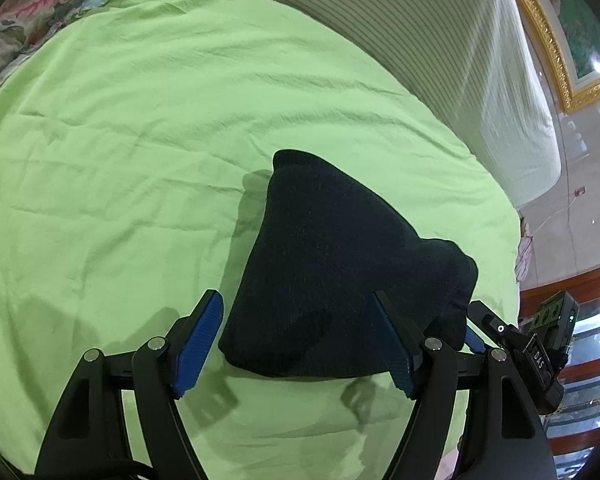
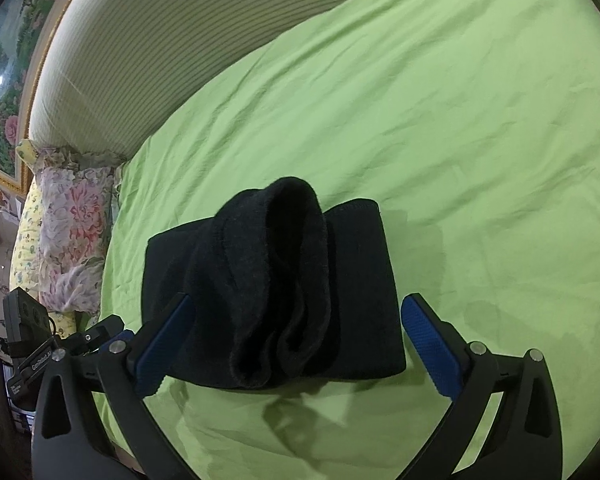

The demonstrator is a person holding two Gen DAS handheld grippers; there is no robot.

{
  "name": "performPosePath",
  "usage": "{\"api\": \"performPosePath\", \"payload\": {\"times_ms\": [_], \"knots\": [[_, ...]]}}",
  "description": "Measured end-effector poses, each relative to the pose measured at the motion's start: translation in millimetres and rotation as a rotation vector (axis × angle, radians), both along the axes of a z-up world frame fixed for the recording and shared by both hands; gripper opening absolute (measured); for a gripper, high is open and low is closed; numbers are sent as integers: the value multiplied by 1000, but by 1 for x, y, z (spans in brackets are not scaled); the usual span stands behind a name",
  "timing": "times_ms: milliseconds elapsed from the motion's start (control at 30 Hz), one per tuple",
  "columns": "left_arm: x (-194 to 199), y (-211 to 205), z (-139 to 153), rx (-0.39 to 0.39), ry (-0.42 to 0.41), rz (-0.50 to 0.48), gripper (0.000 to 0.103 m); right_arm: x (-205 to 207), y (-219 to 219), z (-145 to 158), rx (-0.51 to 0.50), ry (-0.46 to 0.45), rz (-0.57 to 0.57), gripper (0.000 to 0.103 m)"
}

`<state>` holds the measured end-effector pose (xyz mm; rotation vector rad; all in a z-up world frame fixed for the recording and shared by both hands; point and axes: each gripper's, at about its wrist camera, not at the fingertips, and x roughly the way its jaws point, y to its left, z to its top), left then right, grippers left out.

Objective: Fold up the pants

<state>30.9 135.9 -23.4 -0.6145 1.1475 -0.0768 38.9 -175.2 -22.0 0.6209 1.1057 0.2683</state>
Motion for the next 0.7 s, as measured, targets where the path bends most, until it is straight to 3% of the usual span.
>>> {"api": "performPosePath", "payload": {"times_ms": [500, 633, 700], "knots": [[29, -5, -28, 4, 61, -16, 76, 17, 9, -24, -15, 59, 37, 102], [33, -5, -32, -8, 67, -19, 78, 17, 10, -27, -24, 57, 51, 91], [35, -6, -35, -12, 71, -23, 79, 17, 10, -31, -42, 59, 57, 81]]}}
